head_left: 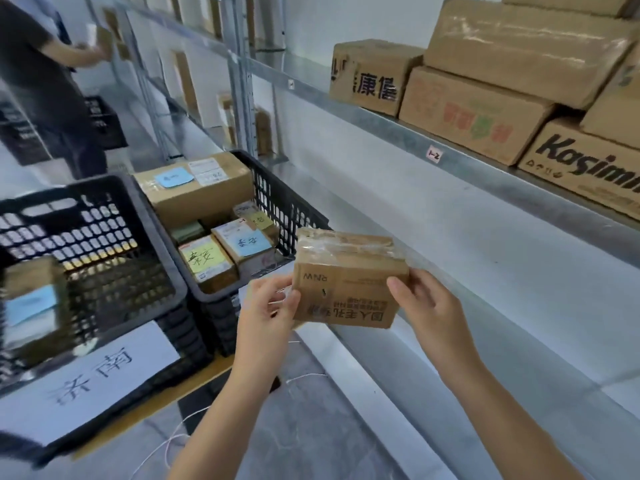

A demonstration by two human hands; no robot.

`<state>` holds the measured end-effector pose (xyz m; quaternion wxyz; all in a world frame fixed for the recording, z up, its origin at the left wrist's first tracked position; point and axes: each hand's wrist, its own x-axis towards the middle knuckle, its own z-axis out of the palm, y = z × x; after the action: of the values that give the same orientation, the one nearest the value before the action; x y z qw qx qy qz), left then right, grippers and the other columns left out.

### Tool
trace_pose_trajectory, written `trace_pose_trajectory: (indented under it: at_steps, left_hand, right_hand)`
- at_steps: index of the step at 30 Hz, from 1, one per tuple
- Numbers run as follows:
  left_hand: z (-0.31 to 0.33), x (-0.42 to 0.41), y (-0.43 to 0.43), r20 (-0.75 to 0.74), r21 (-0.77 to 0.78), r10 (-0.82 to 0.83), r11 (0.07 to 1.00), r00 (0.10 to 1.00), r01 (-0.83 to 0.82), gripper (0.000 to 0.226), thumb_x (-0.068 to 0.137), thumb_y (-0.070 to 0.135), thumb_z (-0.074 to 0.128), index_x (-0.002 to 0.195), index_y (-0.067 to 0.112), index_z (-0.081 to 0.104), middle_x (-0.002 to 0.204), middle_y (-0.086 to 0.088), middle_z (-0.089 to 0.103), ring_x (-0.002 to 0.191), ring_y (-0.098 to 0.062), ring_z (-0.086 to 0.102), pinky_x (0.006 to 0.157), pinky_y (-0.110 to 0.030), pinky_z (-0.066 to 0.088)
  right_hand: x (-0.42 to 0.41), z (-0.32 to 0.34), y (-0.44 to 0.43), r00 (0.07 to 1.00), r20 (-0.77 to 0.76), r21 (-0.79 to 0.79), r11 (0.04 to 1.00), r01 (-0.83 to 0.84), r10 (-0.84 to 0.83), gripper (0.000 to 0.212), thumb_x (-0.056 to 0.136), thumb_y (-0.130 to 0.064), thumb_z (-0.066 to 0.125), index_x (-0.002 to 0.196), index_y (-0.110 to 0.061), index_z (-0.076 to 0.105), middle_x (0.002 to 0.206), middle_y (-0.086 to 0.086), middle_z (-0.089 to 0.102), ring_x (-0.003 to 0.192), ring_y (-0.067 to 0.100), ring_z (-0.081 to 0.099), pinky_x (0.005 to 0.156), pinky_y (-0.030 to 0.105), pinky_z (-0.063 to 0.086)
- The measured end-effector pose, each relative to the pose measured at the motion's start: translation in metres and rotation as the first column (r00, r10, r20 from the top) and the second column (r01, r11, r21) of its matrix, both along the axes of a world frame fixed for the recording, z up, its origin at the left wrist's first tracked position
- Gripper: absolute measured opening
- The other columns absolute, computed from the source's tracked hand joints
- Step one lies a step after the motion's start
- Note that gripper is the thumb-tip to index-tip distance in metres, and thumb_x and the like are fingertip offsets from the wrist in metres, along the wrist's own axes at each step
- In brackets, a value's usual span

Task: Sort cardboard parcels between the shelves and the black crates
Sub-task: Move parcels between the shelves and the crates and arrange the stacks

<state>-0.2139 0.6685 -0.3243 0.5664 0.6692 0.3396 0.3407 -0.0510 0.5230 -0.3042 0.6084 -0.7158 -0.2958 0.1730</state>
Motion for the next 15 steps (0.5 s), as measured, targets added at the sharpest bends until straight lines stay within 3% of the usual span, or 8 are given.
trace_pose_trajectory:
  at_steps: [2,5,7,9,10,12,15]
  left_hand:
    - [-0.002,-0.011,0.012,-0.023,0.037,0.051,0.998,0.998,-0.050,0.032,0.098,0.011,0.058,0.101,0.042,0.068,0.110,0.015,0.054,0.094,0.004,0.057,0.075,-0.008,0.048]
    - [-0.004,-0.029,0.026,-0.008,0.051,0.072,0.996,0.997,-0.071,0.033,0.097,0.008,0.059,0.109,0.037,0.068,0.110,0.014,0.056,0.097,0.004,0.058,0.078,-0.009,0.048]
    - [-0.006,-0.040,0.033,0.010,0.070,0.099,0.993,0.995,-0.100,0.036,0.097,0.003,0.057,0.111,0.034,0.068,0.113,0.014,0.059,0.105,0.003,0.059,0.089,-0.016,0.050]
    - [-0.007,-0.050,0.040,0.027,0.071,0.147,0.986,0.989,-0.149,0.037,0.099,0.001,0.052,0.107,0.033,0.068,0.114,0.013,0.062,0.110,-0.003,0.061,0.096,-0.028,0.052]
    - [-0.007,-0.056,0.043,0.042,0.054,0.173,0.983,0.984,-0.175,0.036,0.100,0.001,0.049,0.103,0.032,0.069,0.113,0.012,0.064,0.109,-0.007,0.063,0.096,-0.032,0.054]
    - [-0.006,-0.067,0.046,0.066,0.009,0.226,0.974,0.972,-0.227,0.038,0.102,0.003,0.046,0.091,0.031,0.068,0.107,0.008,0.068,0.101,-0.010,0.067,0.090,-0.035,0.059]
    - [-0.004,-0.084,0.048,0.096,-0.004,0.318,0.948,0.943,-0.319,0.044,0.101,-0.001,0.044,0.075,0.029,0.064,0.099,0.009,0.068,0.098,-0.015,0.066,0.084,-0.043,0.060]
  right_hand:
    - [-0.007,-0.002,0.015,0.998,-0.061,-0.001,1.000,0.000,0.000,0.015,0.095,-0.037,0.060,0.096,-0.024,0.067,0.093,-0.015,0.074,0.094,0.002,0.069,0.073,0.010,0.052]
    - [-0.017,-0.001,0.038,0.992,-0.125,0.014,1.000,0.007,-0.005,0.034,0.092,-0.048,0.058,0.072,-0.021,0.051,0.083,-0.001,0.066,0.090,0.014,0.069,0.078,0.028,0.060]
    - [-0.022,0.003,0.054,0.992,-0.127,0.013,1.000,0.014,-0.012,0.046,0.086,-0.055,0.057,0.076,-0.012,0.046,0.085,0.011,0.057,0.085,0.014,0.066,0.080,0.036,0.062]
    - [-0.027,0.007,0.069,0.992,-0.130,0.030,1.000,0.001,0.003,0.058,0.088,-0.055,0.056,0.087,0.003,0.048,0.091,0.021,0.062,0.083,0.013,0.068,0.072,0.032,0.062]
    - [-0.029,0.009,0.075,0.991,-0.135,0.032,0.999,-0.011,0.015,0.060,0.089,-0.055,0.056,0.092,0.005,0.052,0.091,0.019,0.067,0.083,0.014,0.071,0.066,0.028,0.062]
    - [-0.032,0.013,0.088,0.987,-0.158,0.051,0.998,-0.030,0.038,0.050,0.090,-0.054,0.056,0.085,-0.005,0.066,0.079,0.007,0.074,0.073,0.014,0.074,0.055,0.021,0.057]
    - [-0.037,0.015,0.106,0.988,-0.123,0.027,0.996,-0.089,0.091,0.043,0.095,-0.047,0.058,0.066,-0.018,0.070,0.070,-0.001,0.074,0.065,0.007,0.071,0.055,0.022,0.056]
